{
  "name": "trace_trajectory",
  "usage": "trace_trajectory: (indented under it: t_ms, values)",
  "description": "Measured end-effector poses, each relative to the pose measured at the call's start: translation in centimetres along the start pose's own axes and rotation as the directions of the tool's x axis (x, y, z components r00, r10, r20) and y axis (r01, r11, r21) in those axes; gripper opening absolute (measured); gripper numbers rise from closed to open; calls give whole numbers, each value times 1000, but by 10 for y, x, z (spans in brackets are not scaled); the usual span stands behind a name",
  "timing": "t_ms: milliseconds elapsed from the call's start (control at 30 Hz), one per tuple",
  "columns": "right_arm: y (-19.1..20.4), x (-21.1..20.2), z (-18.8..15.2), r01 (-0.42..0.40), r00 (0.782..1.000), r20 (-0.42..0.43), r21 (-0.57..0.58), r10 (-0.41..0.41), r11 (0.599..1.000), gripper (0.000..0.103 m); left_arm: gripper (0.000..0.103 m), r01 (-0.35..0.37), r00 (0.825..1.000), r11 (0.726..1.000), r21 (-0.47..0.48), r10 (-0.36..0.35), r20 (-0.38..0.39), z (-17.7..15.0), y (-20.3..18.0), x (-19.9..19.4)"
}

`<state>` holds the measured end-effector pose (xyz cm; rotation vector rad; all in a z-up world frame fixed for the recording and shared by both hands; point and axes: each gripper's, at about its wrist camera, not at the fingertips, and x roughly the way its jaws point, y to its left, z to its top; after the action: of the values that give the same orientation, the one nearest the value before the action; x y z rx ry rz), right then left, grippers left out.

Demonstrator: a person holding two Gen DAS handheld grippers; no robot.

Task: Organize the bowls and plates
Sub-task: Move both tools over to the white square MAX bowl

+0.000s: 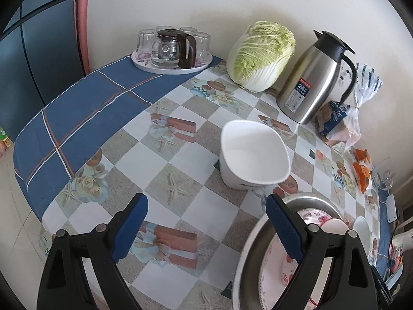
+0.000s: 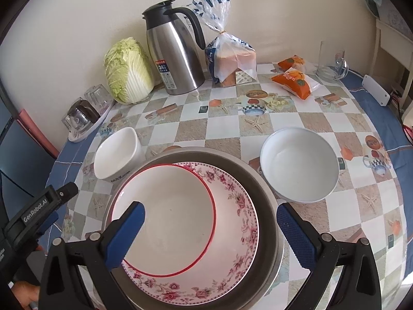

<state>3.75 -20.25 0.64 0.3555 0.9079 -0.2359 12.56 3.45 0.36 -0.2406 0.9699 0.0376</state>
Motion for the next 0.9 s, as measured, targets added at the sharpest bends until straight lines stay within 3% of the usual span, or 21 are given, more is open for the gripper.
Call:
trace_trajectory:
  t_ms: [367, 633, 900]
  values:
    - [7, -4, -2, -11, 998, 55, 5, 11, 1000, 103, 93, -12, 999, 999, -52, 10, -40, 19, 15, 29]
    - [12, -11, 6, 28, 996, 85, 3, -28, 1000, 103, 93, 37, 995, 993, -114, -47, -88, 25, 21, 54]
    - [25, -13, 27, 38, 996, 86, -11, -37, 999, 103, 93, 71, 995, 988, -138, -80, -67, 27, 26, 60]
